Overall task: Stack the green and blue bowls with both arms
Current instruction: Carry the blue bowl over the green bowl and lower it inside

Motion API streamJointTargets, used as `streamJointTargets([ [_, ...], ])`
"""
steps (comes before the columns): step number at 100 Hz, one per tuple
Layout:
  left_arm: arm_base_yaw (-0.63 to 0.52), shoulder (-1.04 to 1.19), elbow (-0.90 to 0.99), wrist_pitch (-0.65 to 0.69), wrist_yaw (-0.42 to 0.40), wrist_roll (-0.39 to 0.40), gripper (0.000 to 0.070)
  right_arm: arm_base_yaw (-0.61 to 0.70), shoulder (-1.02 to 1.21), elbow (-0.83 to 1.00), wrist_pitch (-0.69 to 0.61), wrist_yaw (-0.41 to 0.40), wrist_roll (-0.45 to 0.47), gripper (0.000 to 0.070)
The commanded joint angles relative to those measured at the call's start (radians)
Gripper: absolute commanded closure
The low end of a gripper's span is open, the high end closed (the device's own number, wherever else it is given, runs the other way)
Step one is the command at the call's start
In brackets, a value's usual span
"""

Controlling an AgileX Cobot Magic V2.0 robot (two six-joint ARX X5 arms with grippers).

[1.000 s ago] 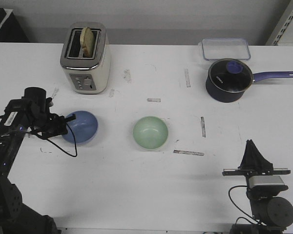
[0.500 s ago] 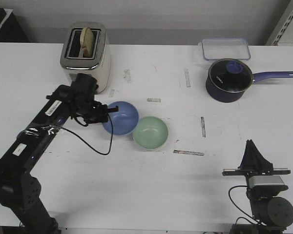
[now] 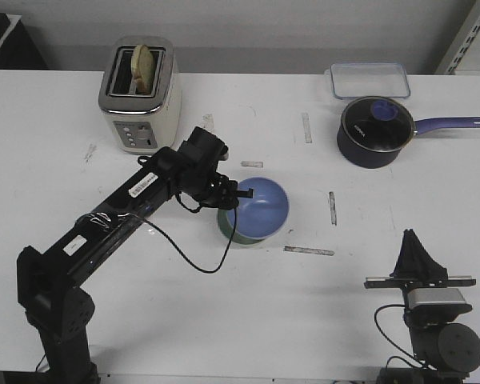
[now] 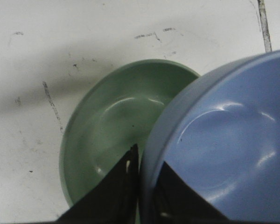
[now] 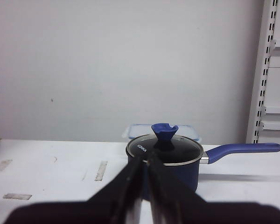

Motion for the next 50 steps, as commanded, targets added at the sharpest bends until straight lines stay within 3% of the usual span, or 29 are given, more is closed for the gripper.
streamJointTargets([
  [1, -0.003, 0.028, 0.022, -0.005, -0.006, -0.003, 0.0700, 0.000, -0.002, 0.003, 0.012, 0.001, -0.004, 0.0692],
  [20, -0.003, 0.043, 0.022, -0.058, -0.136, 0.001, 0.0700, 0.000, -0.002, 0.003, 0.012, 0.001, -0.004, 0.0692],
  [50, -0.011, 0.043, 0.022, -0.063, -0.143, 0.000, 0.0686, 0.000, -0.002, 0.003, 0.012, 0.001, -0.004, 0.0692],
])
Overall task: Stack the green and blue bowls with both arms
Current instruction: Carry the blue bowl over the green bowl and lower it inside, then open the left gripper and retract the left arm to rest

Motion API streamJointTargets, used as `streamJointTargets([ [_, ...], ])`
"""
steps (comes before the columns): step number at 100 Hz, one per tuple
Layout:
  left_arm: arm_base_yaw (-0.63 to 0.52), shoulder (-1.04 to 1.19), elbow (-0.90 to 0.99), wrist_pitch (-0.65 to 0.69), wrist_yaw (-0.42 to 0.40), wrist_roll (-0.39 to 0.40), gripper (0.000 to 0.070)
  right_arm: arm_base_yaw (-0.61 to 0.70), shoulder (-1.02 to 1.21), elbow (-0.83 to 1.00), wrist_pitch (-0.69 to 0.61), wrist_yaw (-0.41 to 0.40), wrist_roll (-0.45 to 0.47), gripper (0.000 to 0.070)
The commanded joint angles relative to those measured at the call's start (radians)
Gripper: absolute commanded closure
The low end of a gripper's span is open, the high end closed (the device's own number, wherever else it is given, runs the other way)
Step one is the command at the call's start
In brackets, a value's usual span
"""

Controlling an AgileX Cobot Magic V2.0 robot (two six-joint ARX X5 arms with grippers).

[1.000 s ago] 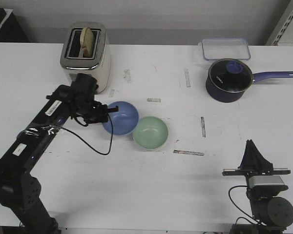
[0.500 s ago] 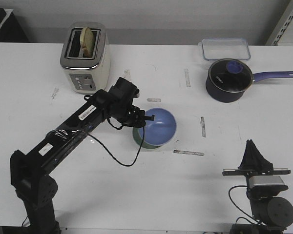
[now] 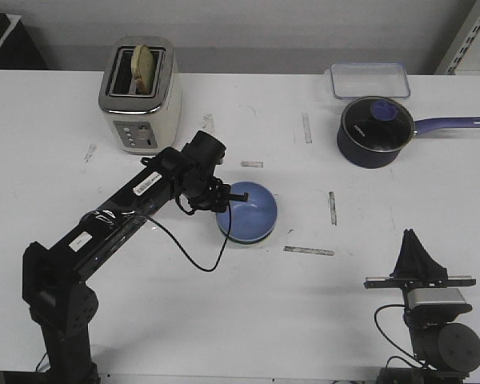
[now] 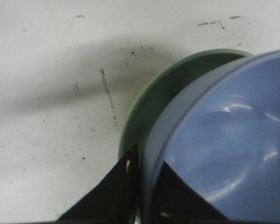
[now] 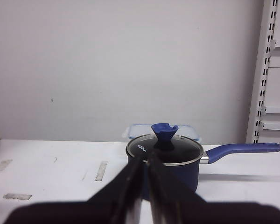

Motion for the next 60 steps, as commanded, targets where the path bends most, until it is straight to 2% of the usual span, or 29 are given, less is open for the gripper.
streamJointTargets([
  [1, -0.011, 0.019, 0.022, 0.003, 0.003, 0.000, 0.0680, 0.000, -0.002, 0.003, 0.012, 0.001, -0.004, 0.0692],
  [12, -0.017, 0.019, 0.022, 0.015, 0.005, 0.000, 0.0556, 0.000, -0.002, 0.003, 0.012, 0.001, -0.005, 0.0692],
  [28, -0.019, 0.019, 0.022, 0.019, 0.074, -0.003, 0.0508, 0.000, -0.002, 0.003, 0.012, 0.001, -0.004, 0.0692],
  [35, -0.026, 0.018, 0.022, 0.016, 0.079, -0.007, 0.0396, 0.000, -0.002, 0.003, 0.012, 0.001, -0.004, 0.0692],
  [41, -0.028, 0.013, 0.022, 0.014, 0.078, -0.007, 0.0339, 0.000, -0.002, 0.003, 0.012, 0.001, -0.004, 0.0693],
  [60, -0.030, -0.018, 0.022, 0.004, 0.078, -0.005, 0.0327, 0.000, -0.002, 0.003, 0.012, 0.001, -0.005, 0.0692],
])
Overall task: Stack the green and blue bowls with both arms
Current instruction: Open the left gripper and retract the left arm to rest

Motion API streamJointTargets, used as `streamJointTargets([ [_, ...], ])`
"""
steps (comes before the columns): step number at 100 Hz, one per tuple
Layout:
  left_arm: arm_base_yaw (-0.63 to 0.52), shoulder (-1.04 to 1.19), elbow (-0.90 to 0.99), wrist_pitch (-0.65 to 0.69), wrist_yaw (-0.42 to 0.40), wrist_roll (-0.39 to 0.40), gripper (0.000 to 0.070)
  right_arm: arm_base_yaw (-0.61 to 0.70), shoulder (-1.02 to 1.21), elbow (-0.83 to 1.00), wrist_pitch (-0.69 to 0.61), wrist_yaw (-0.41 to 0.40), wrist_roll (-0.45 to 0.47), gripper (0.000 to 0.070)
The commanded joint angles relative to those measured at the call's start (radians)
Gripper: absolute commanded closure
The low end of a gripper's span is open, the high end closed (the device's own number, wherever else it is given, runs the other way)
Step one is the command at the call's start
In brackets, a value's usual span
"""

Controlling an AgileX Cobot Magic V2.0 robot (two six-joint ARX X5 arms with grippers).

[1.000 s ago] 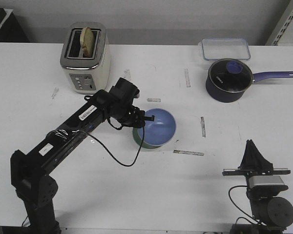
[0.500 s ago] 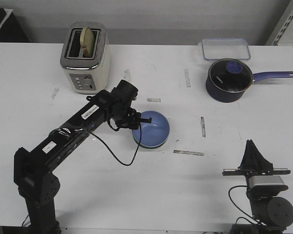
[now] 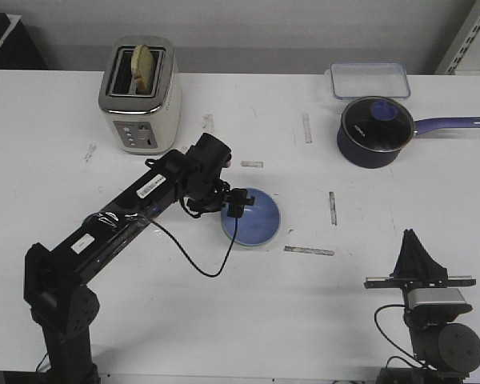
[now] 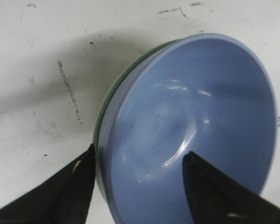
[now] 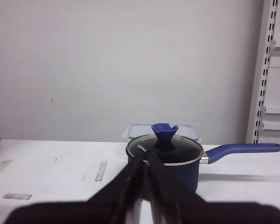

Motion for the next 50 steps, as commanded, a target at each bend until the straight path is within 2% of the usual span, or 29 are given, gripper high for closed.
streamJointTargets([
  [1, -0.006, -0.018, 0.022, -0.007, 0.003, -0.002, 0.0327, 0.000, -0.002, 0.003, 0.012, 0.001, -0.004, 0.0692],
  [16, -0.006, -0.054, 0.022, -0.008, 0.003, 0.021, 0.0329, 0.000, -0.002, 0.003, 0.012, 0.001, -0.005, 0.0692],
  [28, -0.001, -0.088, 0.017, 0.008, -0.004, 0.071, 0.0332, 0.000, -0.002, 0.003, 0.012, 0.001, -0.005, 0.0692],
  [39, -0.001, -0.133, -0.013, 0.072, -0.037, 0.151, 0.0333, 0.000, -0.002, 0.003, 0.012, 0.001, -0.004, 0.0692],
  [50, 0.000, -0.200, -0.087, 0.201, -0.038, 0.245, 0.0335, 0.000, -0.002, 0.003, 0.012, 0.001, -0.004, 0.0692],
])
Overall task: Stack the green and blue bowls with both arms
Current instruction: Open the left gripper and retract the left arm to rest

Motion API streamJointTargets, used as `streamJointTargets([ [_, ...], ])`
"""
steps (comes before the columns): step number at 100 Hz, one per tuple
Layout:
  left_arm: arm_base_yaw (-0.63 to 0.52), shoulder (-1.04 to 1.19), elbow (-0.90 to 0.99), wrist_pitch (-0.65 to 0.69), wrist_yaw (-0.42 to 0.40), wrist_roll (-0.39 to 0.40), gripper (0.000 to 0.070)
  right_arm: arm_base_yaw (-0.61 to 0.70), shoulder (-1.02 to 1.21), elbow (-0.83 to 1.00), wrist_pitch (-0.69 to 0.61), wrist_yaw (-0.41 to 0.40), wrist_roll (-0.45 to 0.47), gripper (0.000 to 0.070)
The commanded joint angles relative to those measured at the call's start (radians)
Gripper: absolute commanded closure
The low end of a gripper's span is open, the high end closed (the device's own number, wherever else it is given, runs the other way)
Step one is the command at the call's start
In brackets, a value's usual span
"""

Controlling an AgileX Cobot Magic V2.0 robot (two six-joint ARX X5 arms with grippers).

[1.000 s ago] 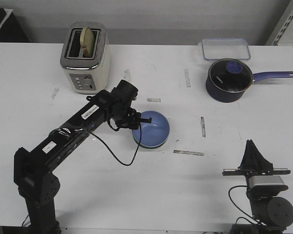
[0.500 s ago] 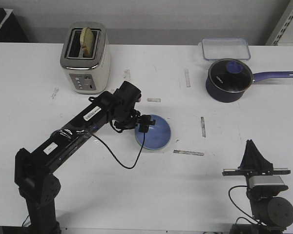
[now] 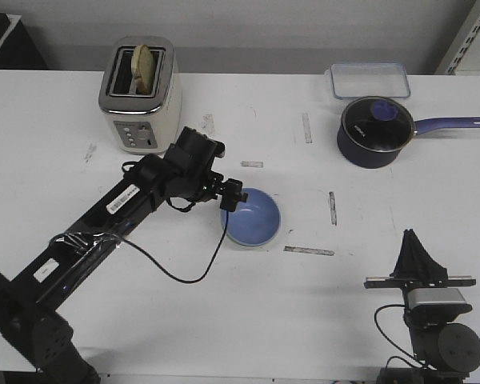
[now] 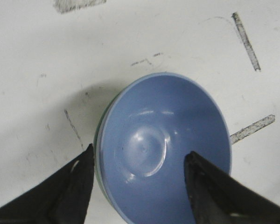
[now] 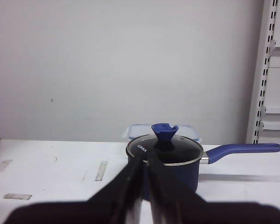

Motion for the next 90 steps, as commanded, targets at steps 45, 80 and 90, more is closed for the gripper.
streamJointTargets([
  [45, 0.138, -0.423, -0.604, 0.694, -0.005, 0.165, 0.0638, 0.000, -0.002, 0.003, 0.012, 0.001, -0.005, 0.0692],
  [80, 0.300, -0.781, -1.083, 0.936, -0.182, 0.166, 0.0700, 0.000, -0.002, 0.003, 0.012, 0.001, -0.004, 0.0692],
  [90, 0.341, -0.896, -1.183, 0.939, -0.204, 0.166, 0.0700, 0.000, -0.002, 0.003, 0.012, 0.001, -0.005, 0.0692],
])
